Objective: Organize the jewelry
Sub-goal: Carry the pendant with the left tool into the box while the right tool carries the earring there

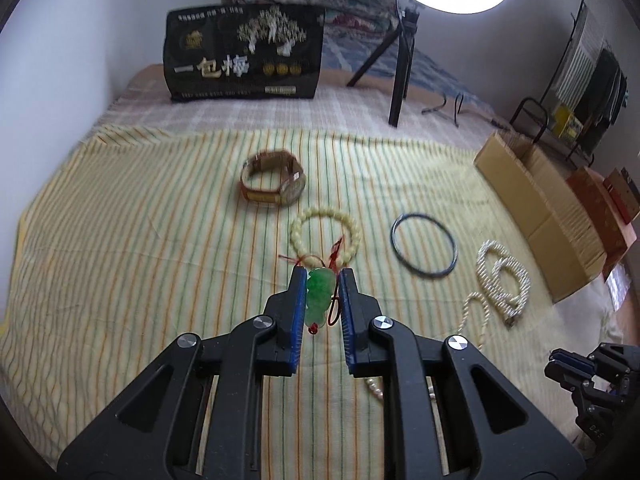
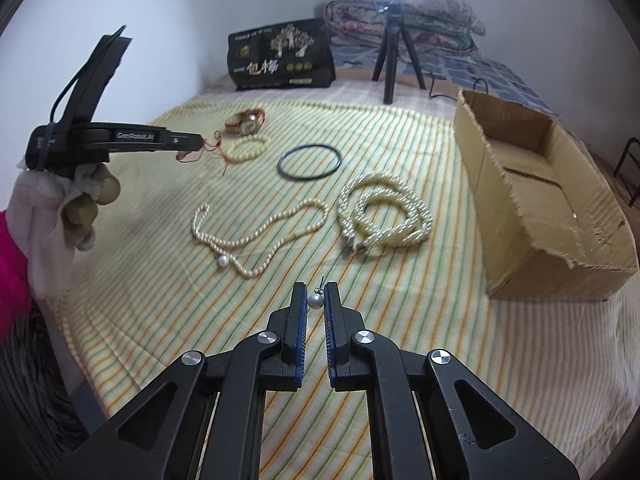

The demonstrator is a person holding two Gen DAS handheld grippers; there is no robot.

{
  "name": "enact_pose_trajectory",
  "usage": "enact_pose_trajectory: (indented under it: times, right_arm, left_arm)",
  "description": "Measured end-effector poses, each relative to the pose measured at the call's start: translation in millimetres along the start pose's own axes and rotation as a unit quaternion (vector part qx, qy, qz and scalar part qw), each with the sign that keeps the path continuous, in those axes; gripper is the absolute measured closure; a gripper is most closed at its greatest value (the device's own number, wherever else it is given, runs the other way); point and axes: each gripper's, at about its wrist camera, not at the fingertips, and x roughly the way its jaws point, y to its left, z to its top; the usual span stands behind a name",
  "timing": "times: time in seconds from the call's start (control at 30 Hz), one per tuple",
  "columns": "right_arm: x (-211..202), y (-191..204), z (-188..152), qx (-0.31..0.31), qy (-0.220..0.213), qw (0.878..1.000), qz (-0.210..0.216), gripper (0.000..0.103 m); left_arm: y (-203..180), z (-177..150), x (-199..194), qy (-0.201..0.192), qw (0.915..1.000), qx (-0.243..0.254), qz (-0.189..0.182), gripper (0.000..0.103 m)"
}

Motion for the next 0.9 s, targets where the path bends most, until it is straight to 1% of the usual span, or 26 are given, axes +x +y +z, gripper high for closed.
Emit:
enact_pose_trajectory:
  times: [0.2,0.43,0.7,0.9]
  right_arm:
    - [-22,-9,12,0.008,-0.031,0.999,-0.01,0.096]
    - [-47,-30,25,0.028,-0.068,0.997,-0.032,0.096]
    - [-73,-68,42,0.052,-0.104,0.991,-0.066,0.096]
    - [-76,-100,48,0.072,-0.105,0.987,-0.092,0.096]
  left_arm:
    - [-5,14,-30,-0.032,0.9992,-0.015,-0.021,0.088]
    - [-28,25,-52,-0.054,0.9975,-0.007,-0.044,0.088]
    - [-78,34,-64,-0.064,0.9949,0.013,-0.077,0.088]
    - [-126,37,-62,-0.062,0.9915,0.035,-0.109,0.088]
